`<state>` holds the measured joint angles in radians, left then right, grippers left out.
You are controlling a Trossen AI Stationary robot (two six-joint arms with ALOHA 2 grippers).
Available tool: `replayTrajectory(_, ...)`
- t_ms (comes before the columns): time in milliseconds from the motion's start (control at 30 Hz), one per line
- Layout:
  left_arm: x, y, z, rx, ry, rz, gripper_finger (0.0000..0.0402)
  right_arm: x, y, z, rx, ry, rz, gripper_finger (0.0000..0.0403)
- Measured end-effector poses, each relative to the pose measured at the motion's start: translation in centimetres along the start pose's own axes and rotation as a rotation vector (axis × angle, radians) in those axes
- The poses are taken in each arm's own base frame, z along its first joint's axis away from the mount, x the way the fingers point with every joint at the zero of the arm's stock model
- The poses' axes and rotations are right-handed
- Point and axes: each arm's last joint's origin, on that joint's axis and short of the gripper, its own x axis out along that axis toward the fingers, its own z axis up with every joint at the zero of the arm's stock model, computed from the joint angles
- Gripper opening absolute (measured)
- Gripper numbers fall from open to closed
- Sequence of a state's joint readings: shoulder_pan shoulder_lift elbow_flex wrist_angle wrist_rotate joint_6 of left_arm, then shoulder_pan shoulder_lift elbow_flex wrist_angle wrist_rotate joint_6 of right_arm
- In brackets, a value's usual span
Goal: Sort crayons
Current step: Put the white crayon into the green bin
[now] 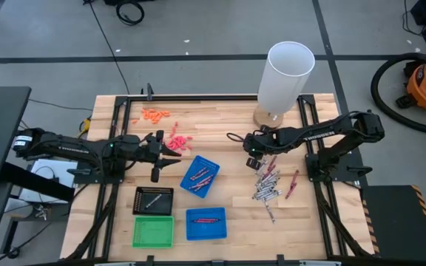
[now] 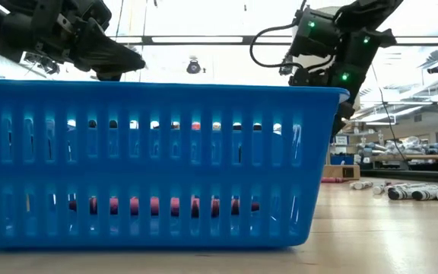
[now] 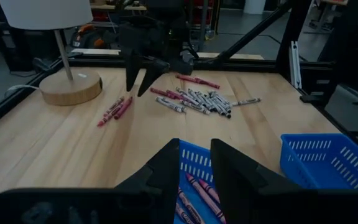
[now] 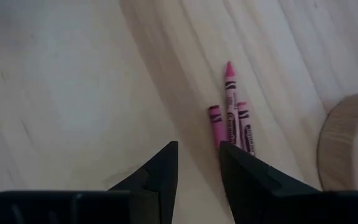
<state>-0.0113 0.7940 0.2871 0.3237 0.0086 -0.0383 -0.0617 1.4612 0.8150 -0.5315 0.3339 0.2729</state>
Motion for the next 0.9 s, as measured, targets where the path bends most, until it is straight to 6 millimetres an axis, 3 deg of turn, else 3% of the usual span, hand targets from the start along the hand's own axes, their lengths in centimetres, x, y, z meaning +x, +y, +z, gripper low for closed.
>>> replayTrajectory(267,0.0,0.0,0.0,-0.003,0.000,0.000,0.0101,-0.1,0.4,-0.9,0.094,0.124,0.131,0.0126)
replayTrajectory(400,0.0,0.0,0.0,-0.003,0.000,0.000,0.0101,-0.5,1.0,-1.7,0.056,0.196,0.157,0.0126)
replayTrajectory(600,0.0,0.0,0.0,-0.003,0.000,0.000,0.0101,-1.2,2.9,-2.5,0.114,0.285,0.317,0.0126)
replayTrajectory(900,0.0,0.0,0.0,-0.003,0.000,0.000,0.0101,-4.6,7.2,-3.5,0.299,0.371,0.333,0.0124)
